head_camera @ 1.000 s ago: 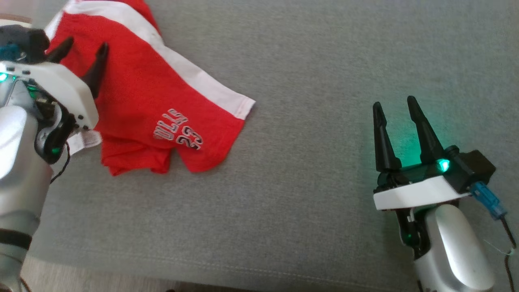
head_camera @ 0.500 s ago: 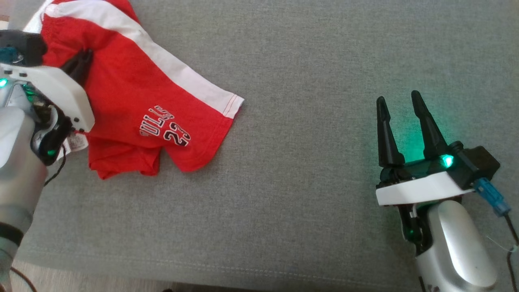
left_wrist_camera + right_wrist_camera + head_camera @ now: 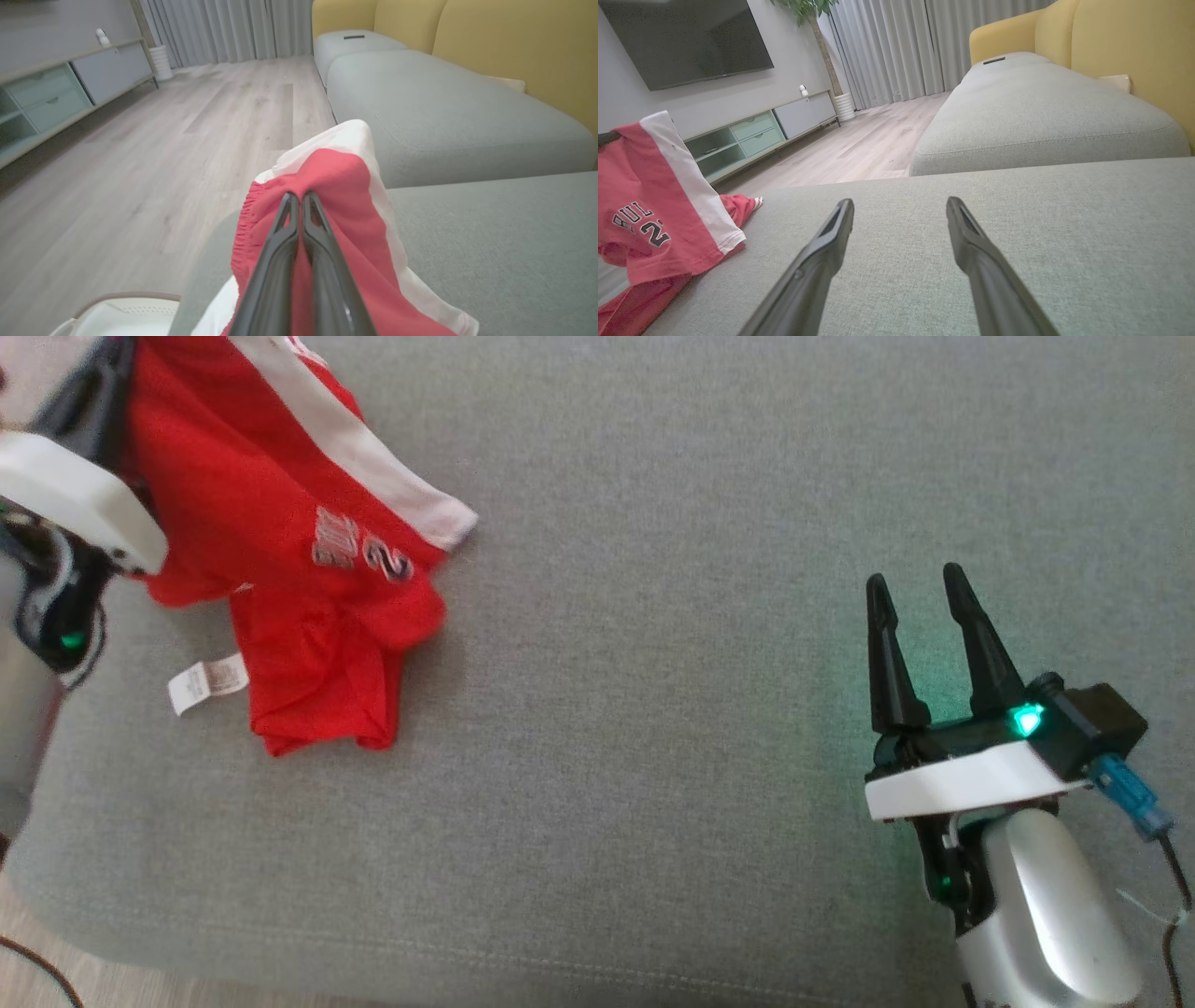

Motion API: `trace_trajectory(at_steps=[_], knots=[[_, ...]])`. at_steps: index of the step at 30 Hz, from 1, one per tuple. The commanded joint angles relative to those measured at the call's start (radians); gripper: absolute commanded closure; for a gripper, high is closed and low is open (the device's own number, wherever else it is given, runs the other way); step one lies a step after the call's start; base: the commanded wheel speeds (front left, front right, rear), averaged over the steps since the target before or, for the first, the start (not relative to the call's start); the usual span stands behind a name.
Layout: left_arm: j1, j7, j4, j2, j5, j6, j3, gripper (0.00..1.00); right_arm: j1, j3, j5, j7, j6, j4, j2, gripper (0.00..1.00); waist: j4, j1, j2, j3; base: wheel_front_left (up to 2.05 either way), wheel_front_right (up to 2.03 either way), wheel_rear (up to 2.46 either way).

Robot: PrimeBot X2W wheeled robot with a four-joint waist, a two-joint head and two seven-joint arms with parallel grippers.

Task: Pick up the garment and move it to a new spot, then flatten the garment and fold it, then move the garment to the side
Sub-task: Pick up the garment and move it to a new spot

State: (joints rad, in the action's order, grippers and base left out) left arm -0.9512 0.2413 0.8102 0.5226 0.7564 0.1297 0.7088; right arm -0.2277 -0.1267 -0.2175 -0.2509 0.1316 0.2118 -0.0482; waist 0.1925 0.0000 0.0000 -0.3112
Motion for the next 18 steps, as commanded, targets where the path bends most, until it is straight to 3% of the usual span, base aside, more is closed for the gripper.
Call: trace_trajectory(at_steps=[1, 10, 18], knots=[[-0.055, 0.018, -0.046, 0.08, -0.022, -0.018, -0.065, 1.0, 0.013, -0.026, -0.01, -0.011, -0.001, -0.025, -0.002, 0.0, 0.008, 0.0, 0.0, 0.034, 0.0, 0.0, 0.0], [0.022, 0.02, -0.332, 0.094, -0.119, -0.085, -0.209, 1.0, 0.03, -0.035, -0.042, -0.011, -0.001, -0.022, -0.002, 0.0, 0.002, 0.0, 0.0, 0.094, 0.0, 0.0, 0.0], [0.114, 0.02, -0.444, 0.045, -0.143, -0.085, -0.188, 1.0, 0.029, -0.038, -0.053, -0.011, -0.001, -0.029, -0.002, 0.0, -0.066, 0.0, 0.0, 0.121, 0.0, 0.0, 0.0]])
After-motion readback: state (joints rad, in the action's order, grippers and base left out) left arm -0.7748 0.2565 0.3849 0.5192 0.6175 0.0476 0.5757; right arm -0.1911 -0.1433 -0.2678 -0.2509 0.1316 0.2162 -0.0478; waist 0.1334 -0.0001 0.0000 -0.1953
